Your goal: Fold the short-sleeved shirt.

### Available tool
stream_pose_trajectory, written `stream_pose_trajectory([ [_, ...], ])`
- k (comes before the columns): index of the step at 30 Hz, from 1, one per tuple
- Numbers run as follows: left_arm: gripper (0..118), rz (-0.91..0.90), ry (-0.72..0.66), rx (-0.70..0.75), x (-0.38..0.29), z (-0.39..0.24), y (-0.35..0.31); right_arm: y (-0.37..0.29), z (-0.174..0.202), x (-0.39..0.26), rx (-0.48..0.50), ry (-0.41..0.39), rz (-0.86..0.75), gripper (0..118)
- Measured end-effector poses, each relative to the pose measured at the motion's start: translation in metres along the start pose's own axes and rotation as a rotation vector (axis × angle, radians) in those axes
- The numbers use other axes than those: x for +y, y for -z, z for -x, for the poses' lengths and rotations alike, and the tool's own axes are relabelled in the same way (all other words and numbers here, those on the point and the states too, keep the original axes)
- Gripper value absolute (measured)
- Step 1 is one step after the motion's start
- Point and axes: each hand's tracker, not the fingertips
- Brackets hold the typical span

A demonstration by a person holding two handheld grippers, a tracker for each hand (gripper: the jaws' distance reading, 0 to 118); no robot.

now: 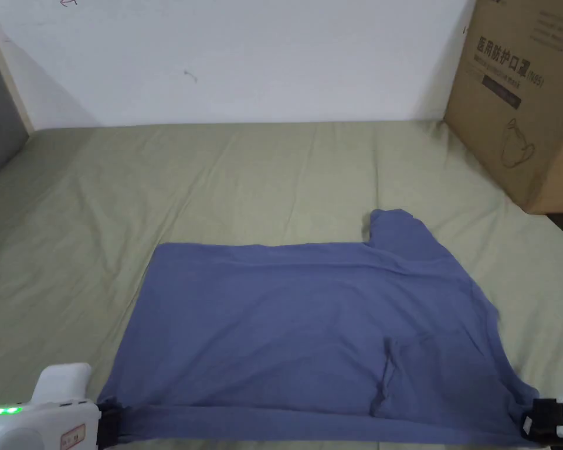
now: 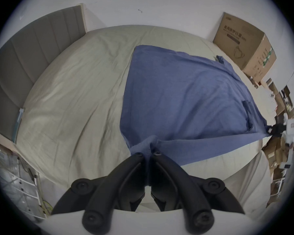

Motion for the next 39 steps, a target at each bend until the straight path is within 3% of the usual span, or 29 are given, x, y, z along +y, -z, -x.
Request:
stream_pose_trajectory([
  [1,14,0.007,-0.011,0.006,0.001,0.002,-0.002,-0.001,0.001,0.0,0.01,-0.003,-0.024,3],
  [3,68,0.009,-0.034,0.041,0.004,0.004,-0.006,-0.005,0.005,0.002,-0.006,0.001,-0.039,17],
  [4,93,0.007,-0.029,0.043,0.003,0.006,-0.01,-0.008,0.006,0.003,-0.016,0.0,-0.048,39],
  [5,104,-0.006,-0.026,0.039,0.001,0.009,-0.018,-0.013,0.009,0.001,-0.014,-0.002,-0.061,70],
  [6,102,-0.048,-0.023,0.019,0.0,0.007,-0.028,-0.02,0.01,0.0,0.007,-0.011,-0.084,81],
  [10,101,-0.104,-0.038,0.03,-0.011,0.008,-0.058,-0.052,0.022,-0.012,0.047,-0.075,-0.181,80],
  [11,95,-0.121,-0.056,0.025,-0.016,0.006,-0.067,-0.062,0.026,-0.018,0.056,-0.097,-0.224,80],
  [12,79,-0.142,-0.074,0.003,-0.022,0.007,-0.074,-0.068,0.029,-0.025,0.064,-0.126,-0.262,78],
  [13,48,-0.17,-0.094,-0.024,-0.029,0.009,-0.08,-0.075,0.033,-0.032,0.058,-0.145,-0.293,72],
  [14,5,-0.182,-0.108,-0.051,-0.035,0.01,-0.083,-0.08,0.038,-0.041,0.059,-0.169,-0.323,42],
  [15,1,-0.176,-0.108,-0.044,-0.04,0.01,-0.081,-0.082,0.042,-0.049,0.059,-0.175,-0.34,7],
  [16,1,-0.172,-0.113,-0.034,-0.045,0.01,-0.079,-0.077,0.043,-0.057,0.058,-0.156,-0.331,0],
  [18,1,-0.13,-0.11,-0.01,-0.055,0.011,-0.072,-0.067,0.044,-0.069,0.095,-0.157,-0.256,0],
  [20,1,-0.087,-0.104,0.018,-0.062,0.011,-0.064,-0.052,0.045,-0.081,0.07,-0.149,-0.23,0],
  [24,11,-0.114,-0.108,0.015,-0.059,0.011,-0.058,-0.035,0.043,-0.096,0.069,-0.151,-0.166,0],
  [25,23,-0.106,-0.112,0.018,-0.053,0.011,-0.055,-0.035,0.041,-0.098,0.07,-0.143,-0.165,0],
  [26,51,-0.085,-0.119,0.021,-0.047,0.012,-0.049,-0.035,0.04,-0.098,0.07,-0.138,-0.164,0],
  [27,60,-0.086,-0.121,0.018,-0.042,0.014,-0.044,-0.035,0.039,-0.098,0.067,-0.139,-0.159,0],
  [31,62,-0.08,-0.13,0.012,-0.019,0.014,-0.014,-0.032,0.028,-0.097,0.047,-0.124,-0.142,0],
  [34,60,-0.049,-0.148,-0.006,-0.01,0.01,0.006,-0.031,0.021,-0.098,0.038,-0.105,-0.131,0],
  [35,48,-0.026,-0.148,-0.015,-0.01,0.007,0.012,-0.031,0.019,-0.098,0.033,-0.097,-0.123,0],
  [37,4,0.04,-0.078,-0.016,-0.014,0.001,0.022,-0.027,0.008,-0.096,0.034,-0.091,-0.118,0],
  [39,4,0.084,-0.046,-0.013,-0.018,-0.003,0.026,-0.026,0.003,-0.091,0.044,-0.091,-0.116,0],
])
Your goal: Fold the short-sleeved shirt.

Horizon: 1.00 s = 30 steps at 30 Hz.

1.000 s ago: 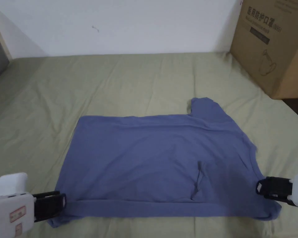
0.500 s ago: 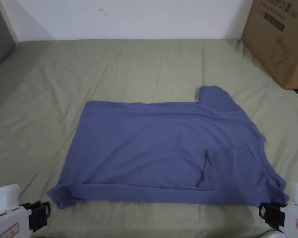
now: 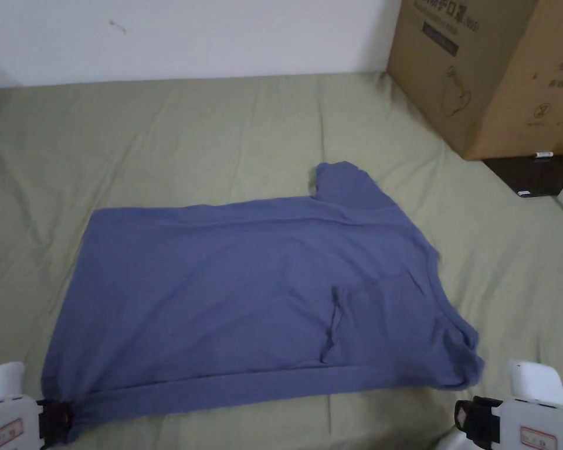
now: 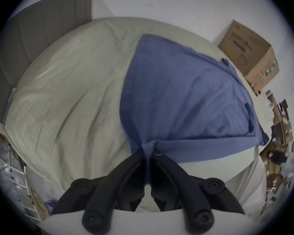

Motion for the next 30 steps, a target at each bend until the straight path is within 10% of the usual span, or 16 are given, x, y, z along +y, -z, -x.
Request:
stream_pose_trajectory([
  [3,4,-0.057,-0.015,0.009,0.001,0.001,-0.011,0.007,-0.008,0.012,0.015,-0.018,0.013,15],
  [5,4,-0.058,-0.052,-0.011,0.006,0.009,-0.009,0.013,-0.012,0.023,0.005,-0.024,0.011,79],
  [6,4,-0.058,-0.064,-0.013,0.008,0.011,-0.011,0.017,-0.014,0.031,-0.005,-0.021,0.011,89],
  [11,4,-0.051,-0.043,-0.012,0.007,0.006,-0.018,0.026,-0.015,0.062,-0.047,-0.069,-0.056,89],
  [16,4,-0.03,-0.038,-0.003,0.003,0.004,-0.014,0.065,-0.005,0.065,-0.221,-0.319,0.106,84],
  [18,4,-0.029,-0.054,-0.012,0.003,0.006,-0.015,0.072,-0.01,0.06,-0.175,-0.312,0.088,6],
  [30,4,-0.085,-0.013,-0.022,0.047,0.001,-0.033,0.027,0.007,0.113,-0.091,-0.134,-0.059,6],
])
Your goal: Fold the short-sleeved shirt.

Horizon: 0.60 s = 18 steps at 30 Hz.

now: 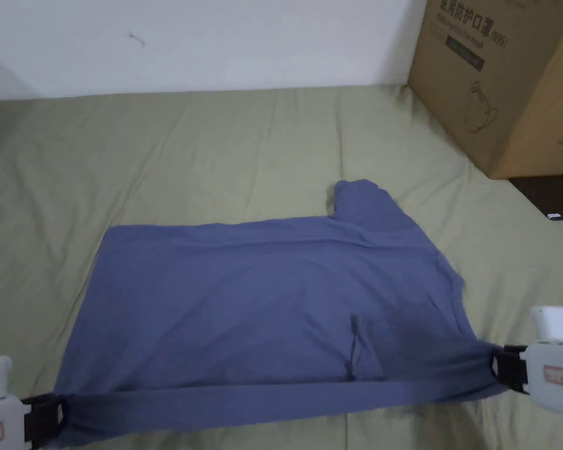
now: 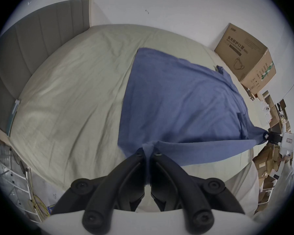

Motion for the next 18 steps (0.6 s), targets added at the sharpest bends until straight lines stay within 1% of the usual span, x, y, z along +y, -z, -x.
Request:
stream_pose_trajectory([
  [3,4,-0.026,0.032,0.017,0.033,-0.006,0.011,0.018,-0.004,0.035,0.014,0.079,0.004,6],
  [4,4,-0.031,0.046,0.017,0.045,-0.007,0.018,0.027,-0.004,0.045,0.017,0.094,0.007,6],
  [7,4,-0.006,0.083,0.034,0.077,-0.012,0.055,0.066,0.001,0.072,-0.008,0.099,0.061,6],
  [8,4,0.011,0.086,0.045,0.086,-0.013,0.069,0.08,0.004,0.078,-0.037,0.103,0.093,6],
  [11,4,0.038,0.087,0.076,0.101,-0.017,0.102,0.108,0.012,0.088,-0.056,0.093,0.137,6],
  [12,6,0.042,0.082,0.077,0.103,-0.016,0.108,0.114,0.011,0.089,-0.053,0.095,0.137,9],
  [13,13,0.044,0.081,0.076,0.104,-0.015,0.113,0.119,0.01,0.09,-0.048,0.108,0.144,23],
  [14,13,0.048,0.083,0.08,0.102,-0.016,0.116,0.121,0.009,0.091,-0.043,0.13,0.149,23],
  [15,18,0.069,0.091,0.103,0.102,-0.016,0.117,0.12,0.006,0.093,-0.053,0.143,0.145,31],
  [16,33,0.085,0.099,0.147,0.101,-0.016,0.116,0.116,0.005,0.094,-0.065,0.154,0.145,50],
  [17,70,0.088,0.104,0.158,0.099,-0.014,0.114,0.111,0.003,0.093,-0.06,0.16,0.133,82],
  [18,93,0.084,0.1,0.14,0.095,-0.011,0.108,0.101,0.0,0.093,-0.029,0.172,0.09,87],
])
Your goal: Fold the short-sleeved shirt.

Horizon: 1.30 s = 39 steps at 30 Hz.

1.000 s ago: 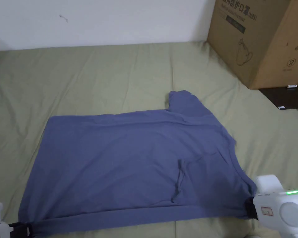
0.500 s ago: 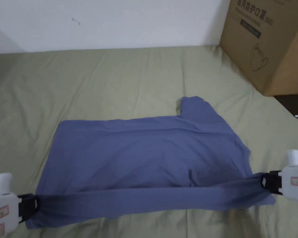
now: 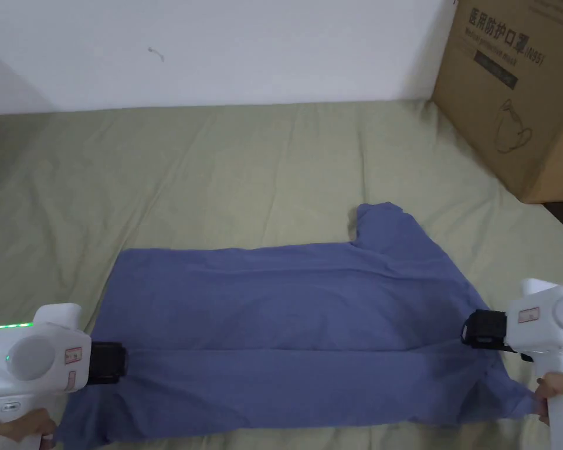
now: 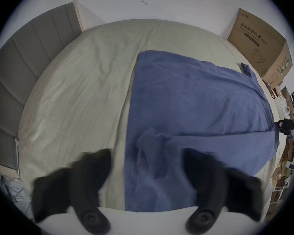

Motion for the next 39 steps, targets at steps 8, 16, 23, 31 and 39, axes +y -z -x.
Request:
stream_pose_trajectory([
  [8,49,-0.143,-0.159,-0.088,-0.063,0.029,-0.079,-0.085,-0.003,-0.047,-0.02,-0.081,-0.179,35],
  [16,0,-0.115,-0.183,-0.11,-0.117,0.033,-0.087,-0.069,0.005,-0.106,-0.026,-0.066,-0.044,1],
  [23,96,-0.067,-0.239,-0.148,-0.08,0.031,-0.043,-0.057,0.015,-0.12,0.005,-0.082,0.011,1],
  [31,66,0.022,-0.196,-0.058,-0.073,0.012,-0.003,-0.055,0.0,-0.115,0.009,-0.065,0.03,15],
  [39,7,0.031,-0.169,-0.091,-0.064,0.011,-0.004,-0.002,-0.023,-0.079,-0.054,-0.035,0.067,76],
])
